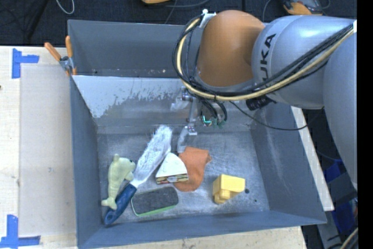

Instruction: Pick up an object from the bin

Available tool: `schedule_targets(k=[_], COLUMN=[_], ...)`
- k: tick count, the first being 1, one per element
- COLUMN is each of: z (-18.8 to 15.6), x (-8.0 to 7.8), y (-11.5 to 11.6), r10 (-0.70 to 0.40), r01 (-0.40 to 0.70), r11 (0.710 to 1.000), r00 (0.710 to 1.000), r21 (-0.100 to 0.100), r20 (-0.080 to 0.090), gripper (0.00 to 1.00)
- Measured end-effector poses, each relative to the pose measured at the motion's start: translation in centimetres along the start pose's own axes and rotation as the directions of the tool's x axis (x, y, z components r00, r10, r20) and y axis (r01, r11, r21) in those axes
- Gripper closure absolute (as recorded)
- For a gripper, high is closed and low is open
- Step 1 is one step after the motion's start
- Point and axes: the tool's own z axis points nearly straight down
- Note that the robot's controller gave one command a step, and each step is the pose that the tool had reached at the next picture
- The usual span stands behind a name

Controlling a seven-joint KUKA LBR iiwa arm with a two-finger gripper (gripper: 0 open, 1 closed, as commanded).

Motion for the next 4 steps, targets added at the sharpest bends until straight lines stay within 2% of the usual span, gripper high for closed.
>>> schedule_targets(k=[1,2,3,4], z=[-0.5,4.8,6.1,5.3], x=[-0.2,-0.1,-0.4,-0.3], y=[0.0,2.1,2.9,4.3], r10=[0.002,-0.272,-0.392,-0.535], r01=[-0.002,0.272,0.392,0.534], r11=[1.0,0.962,0.92,0.845], r00=[1.0,0.962,0.92,0.845], r21=[0.0,0.003,0.004,0.005], r20=[0.008,0.015,0.018,0.012], gripper=[0.0,0.0,0.0,0.0])
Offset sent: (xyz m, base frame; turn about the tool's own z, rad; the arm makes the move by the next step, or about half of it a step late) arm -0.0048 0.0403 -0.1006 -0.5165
